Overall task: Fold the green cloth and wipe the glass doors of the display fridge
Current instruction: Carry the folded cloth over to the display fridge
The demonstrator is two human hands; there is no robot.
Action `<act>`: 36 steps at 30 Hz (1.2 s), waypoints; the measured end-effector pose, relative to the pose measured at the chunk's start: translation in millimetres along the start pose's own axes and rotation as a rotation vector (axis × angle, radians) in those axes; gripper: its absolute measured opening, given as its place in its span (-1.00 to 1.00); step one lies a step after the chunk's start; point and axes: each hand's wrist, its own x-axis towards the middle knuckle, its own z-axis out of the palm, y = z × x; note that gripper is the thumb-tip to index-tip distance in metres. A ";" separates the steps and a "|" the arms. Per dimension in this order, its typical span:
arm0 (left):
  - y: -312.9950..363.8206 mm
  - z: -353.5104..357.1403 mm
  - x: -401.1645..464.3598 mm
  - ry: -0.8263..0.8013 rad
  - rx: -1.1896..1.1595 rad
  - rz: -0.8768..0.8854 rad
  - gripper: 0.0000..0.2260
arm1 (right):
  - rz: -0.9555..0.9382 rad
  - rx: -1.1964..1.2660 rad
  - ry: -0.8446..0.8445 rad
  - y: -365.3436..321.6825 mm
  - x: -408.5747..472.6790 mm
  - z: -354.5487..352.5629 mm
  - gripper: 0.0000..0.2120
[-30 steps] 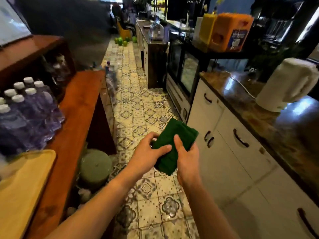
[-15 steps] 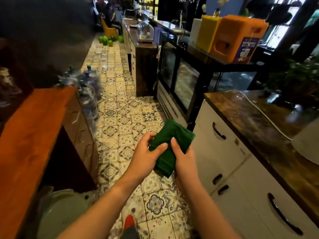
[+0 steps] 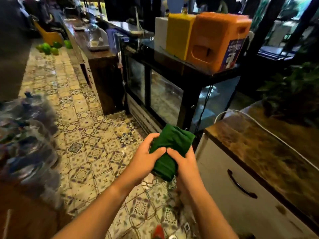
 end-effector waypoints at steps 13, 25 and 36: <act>-29.9 -89.0 323.0 -0.162 0.116 -0.060 -0.74 | 0.015 0.036 0.293 81.7 294.6 47.7 -0.65; -87.9 -113.6 537.5 -0.313 0.119 0.003 -0.58 | -0.052 -0.158 0.555 123.9 464.7 66.3 -0.70; -168.1 -126.0 698.2 -0.584 0.217 0.421 -0.74 | -0.100 -0.167 0.849 207.0 582.1 71.8 -0.48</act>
